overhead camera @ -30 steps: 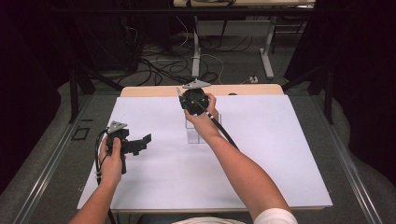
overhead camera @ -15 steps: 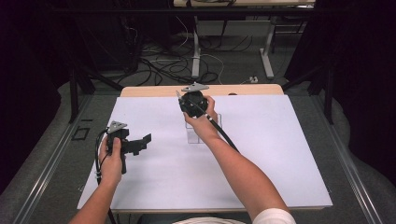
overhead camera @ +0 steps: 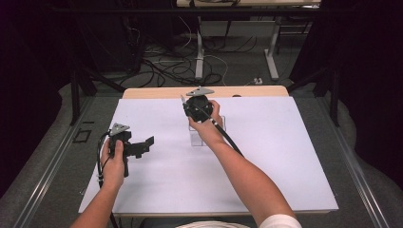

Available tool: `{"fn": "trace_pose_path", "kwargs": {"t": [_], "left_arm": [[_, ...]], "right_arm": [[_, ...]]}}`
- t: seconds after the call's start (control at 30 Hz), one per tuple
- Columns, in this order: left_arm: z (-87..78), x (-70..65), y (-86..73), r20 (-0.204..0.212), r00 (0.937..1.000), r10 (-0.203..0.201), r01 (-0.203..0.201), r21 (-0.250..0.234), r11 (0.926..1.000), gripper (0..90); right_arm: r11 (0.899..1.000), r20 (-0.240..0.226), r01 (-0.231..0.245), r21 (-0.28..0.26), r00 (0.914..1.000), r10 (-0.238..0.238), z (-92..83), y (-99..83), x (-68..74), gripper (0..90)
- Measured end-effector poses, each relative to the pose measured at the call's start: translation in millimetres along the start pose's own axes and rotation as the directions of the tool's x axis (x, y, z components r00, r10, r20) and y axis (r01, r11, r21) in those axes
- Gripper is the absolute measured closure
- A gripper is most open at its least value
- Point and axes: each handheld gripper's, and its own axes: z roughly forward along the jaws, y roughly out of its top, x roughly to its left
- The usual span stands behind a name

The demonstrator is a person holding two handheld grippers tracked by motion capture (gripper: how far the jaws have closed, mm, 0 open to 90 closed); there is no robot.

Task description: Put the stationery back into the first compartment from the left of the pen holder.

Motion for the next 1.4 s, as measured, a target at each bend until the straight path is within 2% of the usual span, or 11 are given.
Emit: {"fn": "trace_pose_path", "kwargs": {"t": [0.1,0.3,0.4,0.7,0.77,0.87,1.07,1.2,1.4], "left_arm": [[0.0,-0.1,0.1,-0.001,1.0,0.001,-0.001,0.002,1.0,1.6],[0.3,-0.1,0.1,-0.002,1.0,0.001,-0.001,0.002,1.0,1.6],[0.5,-0.4,0.0,-0.002,1.0,0.0,0.0,0.003,1.0,1.6],[0.4,-1.0,-0.1,-0.001,1.0,0.001,-0.001,0.002,1.0,1.6],[0.6,-1.0,0.0,-0.002,1.0,0.002,-0.002,0.0,1.0,1.6],[0.8,-1.4,-0.2,-0.003,1.0,0.001,-0.001,-0.002,1.0,1.6],[1.0,-1.3,-0.5,-0.004,1.0,0.003,-0.003,0.0,1.0,1.6],[1.0,-1.0,-0.5,-0.005,1.0,0.003,-0.003,0.001,1.0,1.6],[1.1,-0.9,-0.8,-0.006,1.0,0.002,-0.002,0.003,1.0,1.6]], "right_arm": [[1.0,0.0,-0.006,0.008,1.0,0.006,-0.7,-1.4,-0.7,77.0],[1.0,-0.031,-0.031,0.003,0.999,0.031,-5.2,-3.0,-1.5,58.3],[0.999,-0.03,-0.033,-0.004,0.999,0.033,-8.1,-3.4,-2.0,52.8],[1.0,-0.022,-0.008,0.016,0.9997,0.008,-18.2,-8.1,-2.7,37.7],[1.0,-0.006,0.015,0.022,0.9999,-0.015,-21.0,-9.6,-2.7,33.9],[0.999,-0.011,0.01,0.03,0.9999,-0.01,-26.2,-12.3,-3.3,28.7],[0.999,-0.031,0.006,0.046,0.9995,-0.005,-37.5,-18.1,-7.8,20.6],[0.998,-0.02,0.02,0.053,0.9996,-0.019,-47.9,-22.2,-10.2,16.5],[0.997,0.014,0.043,0.067,0.9989,-0.044,-65.3,-30.3,-16.3,15.1]]}}
